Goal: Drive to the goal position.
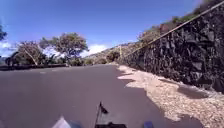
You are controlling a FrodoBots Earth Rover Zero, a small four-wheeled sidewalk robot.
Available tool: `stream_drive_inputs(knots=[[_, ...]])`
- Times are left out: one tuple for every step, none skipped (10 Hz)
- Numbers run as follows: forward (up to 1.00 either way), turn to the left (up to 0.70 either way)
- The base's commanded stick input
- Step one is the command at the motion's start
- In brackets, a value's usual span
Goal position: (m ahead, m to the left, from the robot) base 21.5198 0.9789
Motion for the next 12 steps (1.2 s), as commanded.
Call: stream_drive_inputs(knots=[[1.0, -0.01], [1.0, -0.25], [1.0, -0.23], [1.0, -0.15], [1.0, -0.09], [1.0, -0.04], [1.0, 0.0], [1.0, 0.0], [1.0, 0.0], [1.0, 0.0], [1.0, 0.0], [1.0, 0.0]])
